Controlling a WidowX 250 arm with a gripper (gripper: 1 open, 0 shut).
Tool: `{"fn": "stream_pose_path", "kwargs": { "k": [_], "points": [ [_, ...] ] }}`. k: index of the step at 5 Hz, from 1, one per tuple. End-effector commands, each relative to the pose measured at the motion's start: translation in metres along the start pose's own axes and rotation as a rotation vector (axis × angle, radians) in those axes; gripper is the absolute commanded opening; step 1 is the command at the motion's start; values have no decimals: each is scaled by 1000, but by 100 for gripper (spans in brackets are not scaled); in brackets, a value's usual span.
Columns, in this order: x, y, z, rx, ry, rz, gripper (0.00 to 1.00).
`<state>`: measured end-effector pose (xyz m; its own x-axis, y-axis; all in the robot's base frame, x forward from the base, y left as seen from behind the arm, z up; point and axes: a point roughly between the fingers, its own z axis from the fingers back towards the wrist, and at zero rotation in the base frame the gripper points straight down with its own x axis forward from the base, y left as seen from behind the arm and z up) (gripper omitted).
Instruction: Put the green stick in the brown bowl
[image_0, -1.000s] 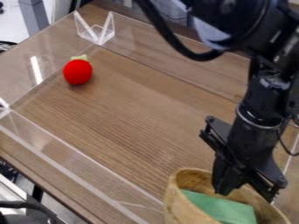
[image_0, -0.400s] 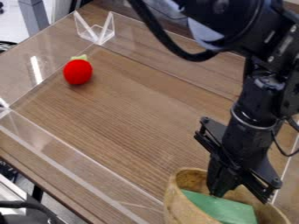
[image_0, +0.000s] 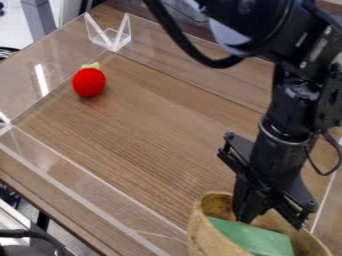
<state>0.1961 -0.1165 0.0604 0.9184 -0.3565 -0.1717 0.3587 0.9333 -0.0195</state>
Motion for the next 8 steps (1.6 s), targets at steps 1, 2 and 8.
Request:
{"fn": "stream_pose_path", "kwargs": {
  "k": [1,2,8],
  "points": [
    [3,2,10,-10,-43,21,0],
    [3,2,9,-11,-38,26,0],
    [-1,6,27,-20,-61,100,100]
  ]
}}
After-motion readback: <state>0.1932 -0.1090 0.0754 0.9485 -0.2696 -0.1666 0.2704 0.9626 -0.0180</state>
